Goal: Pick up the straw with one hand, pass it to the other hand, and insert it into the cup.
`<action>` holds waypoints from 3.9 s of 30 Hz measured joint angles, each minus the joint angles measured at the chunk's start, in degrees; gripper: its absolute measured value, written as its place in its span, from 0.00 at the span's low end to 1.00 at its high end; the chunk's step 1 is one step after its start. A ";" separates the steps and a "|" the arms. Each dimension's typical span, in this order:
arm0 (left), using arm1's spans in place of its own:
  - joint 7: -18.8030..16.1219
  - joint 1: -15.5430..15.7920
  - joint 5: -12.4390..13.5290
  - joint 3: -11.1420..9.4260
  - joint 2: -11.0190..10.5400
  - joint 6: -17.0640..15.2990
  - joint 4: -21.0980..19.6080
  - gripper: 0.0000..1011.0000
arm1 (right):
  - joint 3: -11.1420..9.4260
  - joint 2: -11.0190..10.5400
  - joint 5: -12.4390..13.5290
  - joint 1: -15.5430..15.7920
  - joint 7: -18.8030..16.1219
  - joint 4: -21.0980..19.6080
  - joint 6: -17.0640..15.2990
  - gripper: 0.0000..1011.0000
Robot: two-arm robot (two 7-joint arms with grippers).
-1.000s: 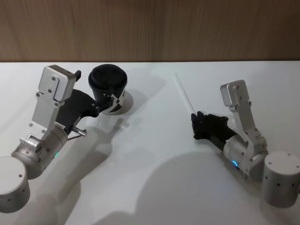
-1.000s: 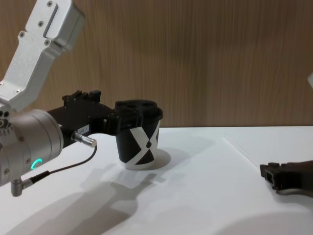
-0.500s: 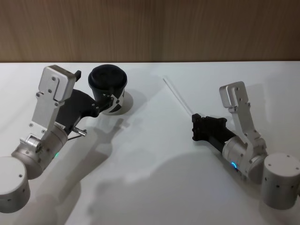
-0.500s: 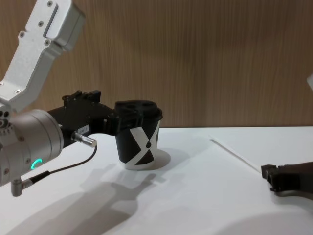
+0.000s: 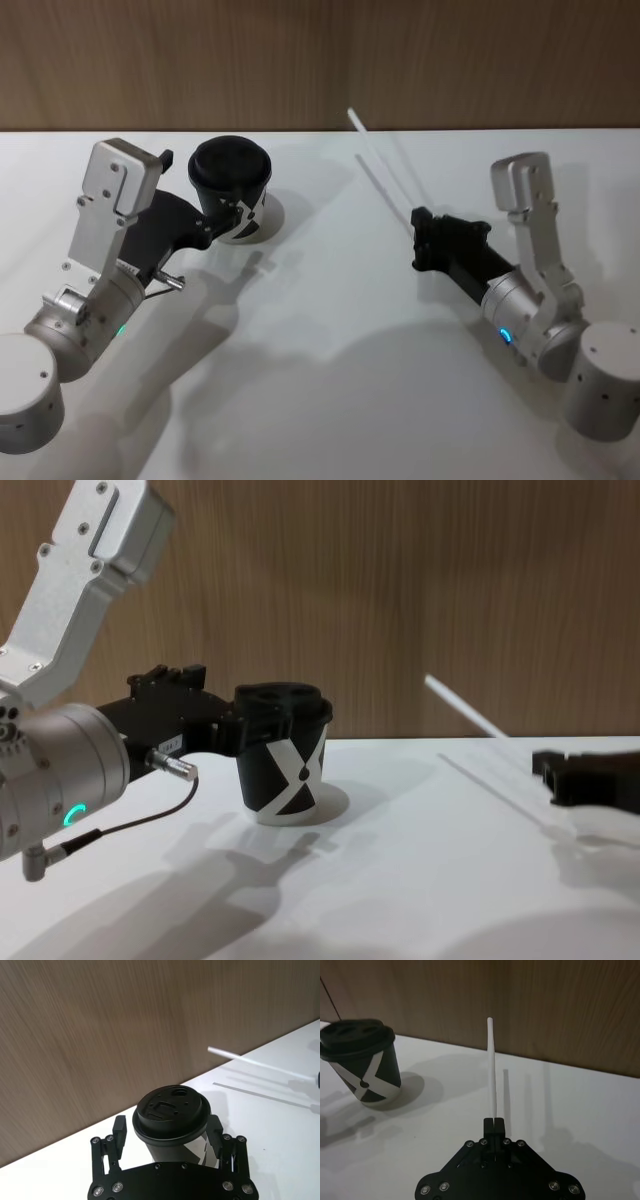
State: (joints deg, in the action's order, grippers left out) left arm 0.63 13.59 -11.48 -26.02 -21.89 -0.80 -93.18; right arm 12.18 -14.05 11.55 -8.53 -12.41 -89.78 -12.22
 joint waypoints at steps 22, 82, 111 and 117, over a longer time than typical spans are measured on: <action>0.00 0.00 0.00 0.00 0.00 0.00 0.00 0.99 | -0.61 0.86 6.38 -1.03 -7.95 -3.24 15.23 0.01; 27.57 -0.77 -37.40 9.77 2.01 -4.75 -6.96 0.99 | 4.05 0.62 13.63 -9.17 -19.94 7.95 31.53 0.01; 30.47 10.74 -47.67 6.33 9.28 -11.09 7.71 0.99 | 4.15 0.62 13.68 -9.57 -19.52 9.06 31.64 0.01; 31.33 12.86 -48.66 5.49 10.23 -11.74 10.41 0.99 | 4.14 0.62 13.68 -9.60 -19.50 9.09 31.64 0.01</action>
State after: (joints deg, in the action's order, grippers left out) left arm 31.96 26.45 -60.15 -20.53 -11.66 -12.54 -82.77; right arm 16.33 -13.43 25.23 -18.13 -31.92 -80.68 19.42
